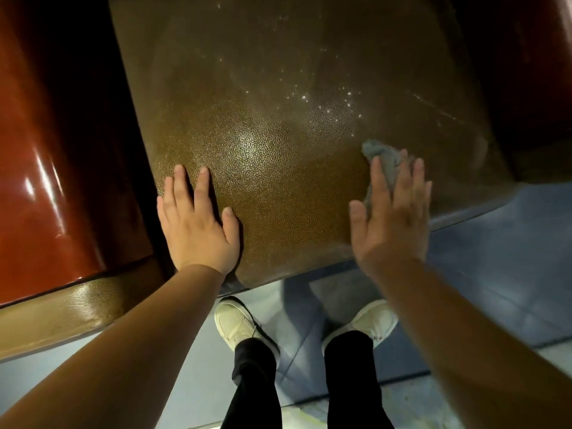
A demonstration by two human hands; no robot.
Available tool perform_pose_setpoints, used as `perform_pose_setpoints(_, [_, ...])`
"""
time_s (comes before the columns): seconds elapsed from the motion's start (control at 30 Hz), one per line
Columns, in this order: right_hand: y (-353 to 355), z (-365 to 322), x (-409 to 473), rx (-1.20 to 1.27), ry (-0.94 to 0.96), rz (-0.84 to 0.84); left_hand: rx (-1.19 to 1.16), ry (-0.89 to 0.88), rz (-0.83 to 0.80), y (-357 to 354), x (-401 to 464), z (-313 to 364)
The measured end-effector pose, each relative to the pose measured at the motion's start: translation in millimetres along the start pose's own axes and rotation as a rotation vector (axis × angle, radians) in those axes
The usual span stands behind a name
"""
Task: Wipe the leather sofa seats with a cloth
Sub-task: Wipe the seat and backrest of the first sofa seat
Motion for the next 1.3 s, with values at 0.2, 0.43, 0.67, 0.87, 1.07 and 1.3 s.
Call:
perform_pose_setpoints(0.2, [-39, -97, -80, -0.051, 0.556, -0.102, 0.008, -0.005, 0.007, -2, -1, -1])
perform_pose_setpoints(0.43, [6, 45, 33, -0.067, 0.123, 0.031, -0.013, -0.01, 0.016, -4, -1, -1])
perform_pose_setpoints(0.67, [-7, -33, -25, -0.037, 0.176, -0.052, 0.02, 0.005, -0.049, 2, 2, 2])
perform_pose_setpoints(0.87, [-14, -27, -22, -0.11, 0.647, -0.07, -0.119, 0.148, -0.019, 17, 23, 21])
perform_pose_setpoints(1.07, [26, 86, 95, -0.055, -0.051, 0.033, -0.047, 0.262, 0.108, -18, 63, 70])
perform_pose_setpoints(1.3, [3, -27, 15, -0.031, 0.331, -0.07, 0.003, 0.26, 0.109, -23, 62, 68])
Point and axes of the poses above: each hand's wrist, its own x-axis towards the middle knuckle, its own y-axis out of the back of the hand, z = x × y, the point moved 6 cm from there along x, towards the middle knuckle, and after that the axes turned 13 degrees about -y, right-handed, at the moved point
